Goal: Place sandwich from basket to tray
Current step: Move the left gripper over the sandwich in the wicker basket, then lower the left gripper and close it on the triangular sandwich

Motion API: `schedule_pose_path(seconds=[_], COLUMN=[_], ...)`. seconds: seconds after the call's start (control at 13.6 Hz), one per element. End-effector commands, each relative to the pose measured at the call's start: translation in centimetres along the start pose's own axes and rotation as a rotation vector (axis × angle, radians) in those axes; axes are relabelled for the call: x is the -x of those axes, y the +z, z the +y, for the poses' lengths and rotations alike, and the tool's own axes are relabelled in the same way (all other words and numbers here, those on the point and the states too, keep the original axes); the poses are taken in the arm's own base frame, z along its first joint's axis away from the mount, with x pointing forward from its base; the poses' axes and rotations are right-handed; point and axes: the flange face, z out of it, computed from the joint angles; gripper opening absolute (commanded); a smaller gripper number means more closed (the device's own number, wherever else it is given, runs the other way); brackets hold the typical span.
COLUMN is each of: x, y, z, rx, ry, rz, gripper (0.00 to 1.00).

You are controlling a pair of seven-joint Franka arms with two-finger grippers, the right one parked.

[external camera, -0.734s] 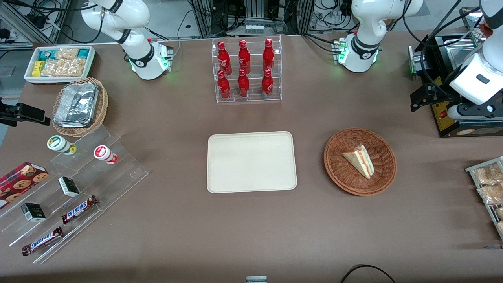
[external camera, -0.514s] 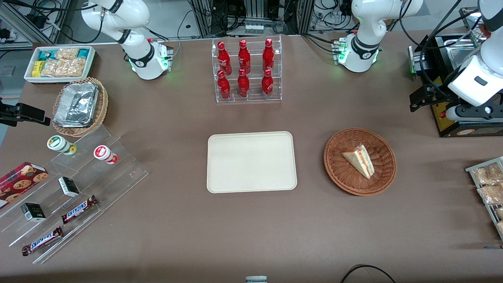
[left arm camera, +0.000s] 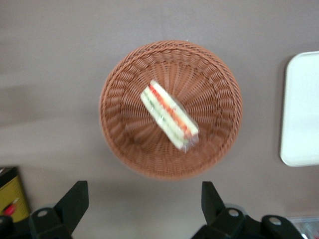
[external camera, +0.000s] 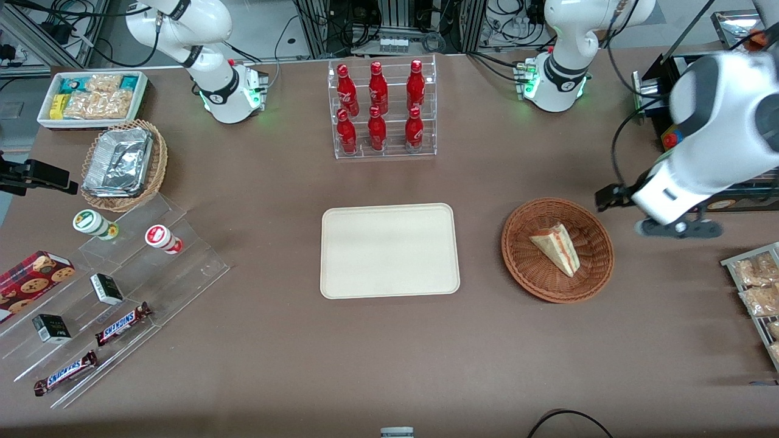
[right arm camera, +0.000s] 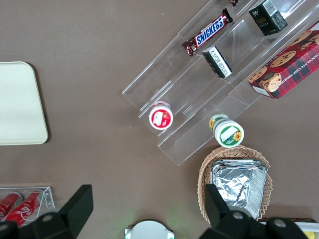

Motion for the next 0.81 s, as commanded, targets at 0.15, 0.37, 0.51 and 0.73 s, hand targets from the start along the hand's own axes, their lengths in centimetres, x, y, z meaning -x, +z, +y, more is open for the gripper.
schedule_pose_path(seconds=[0.15,0.37,0.51,0.73], x=[2.2,2.0,1.6,1.4], y=[7.7,10.7,11.5,13.0], z=[0.7,1.4,2.9,5.0], rx=[-0.008,0.010,0.036,0.068], ry=[0.005,-0.304,-0.597,-0.859], rz=[0.086,0.091,0.113,0.134], gripper=[1.00,1.00,1.00,1.00])
